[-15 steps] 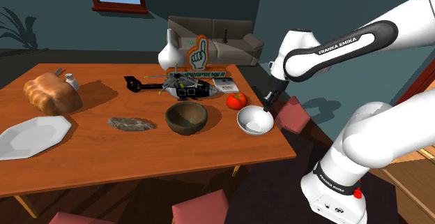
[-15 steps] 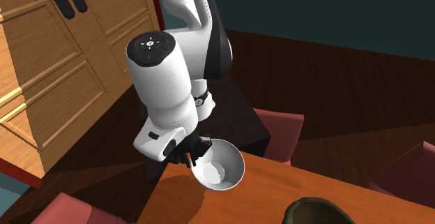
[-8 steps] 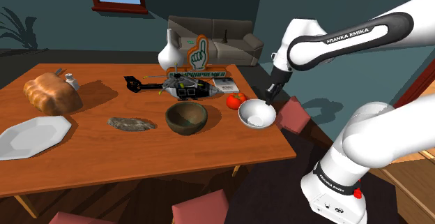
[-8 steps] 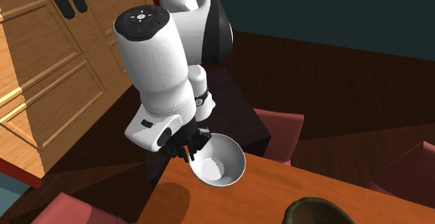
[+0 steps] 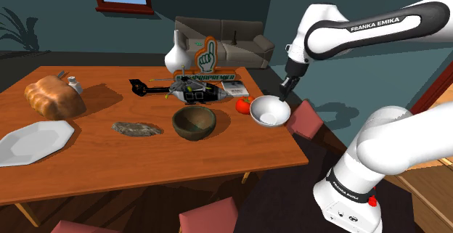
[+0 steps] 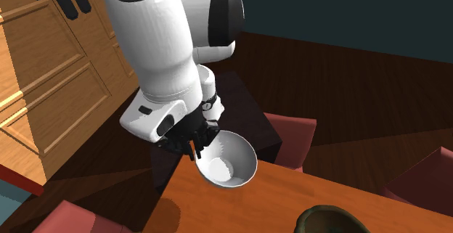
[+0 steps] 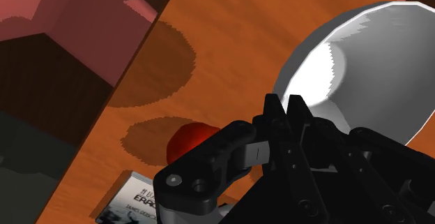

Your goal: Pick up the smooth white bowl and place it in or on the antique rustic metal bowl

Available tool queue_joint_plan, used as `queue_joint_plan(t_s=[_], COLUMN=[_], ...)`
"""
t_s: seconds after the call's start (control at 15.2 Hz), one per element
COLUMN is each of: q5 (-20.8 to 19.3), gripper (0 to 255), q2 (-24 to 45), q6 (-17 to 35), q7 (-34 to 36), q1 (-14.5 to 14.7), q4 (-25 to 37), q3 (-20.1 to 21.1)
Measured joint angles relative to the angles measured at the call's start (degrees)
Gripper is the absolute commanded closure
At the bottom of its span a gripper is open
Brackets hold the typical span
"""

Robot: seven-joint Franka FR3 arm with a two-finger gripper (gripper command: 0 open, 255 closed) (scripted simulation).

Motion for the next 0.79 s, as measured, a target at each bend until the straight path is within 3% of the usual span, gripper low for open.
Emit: queue_joint_plan(t_s=[0.33,0.79], q5=[0.62,4.65], gripper=[255,255], q2=[-0.29,11.47], q6=[-3.32,-1.66], q7=[0.62,6.30], q1=[0.51,5.19], q4=[3.04,13.20], q3=[0.78,5.30])
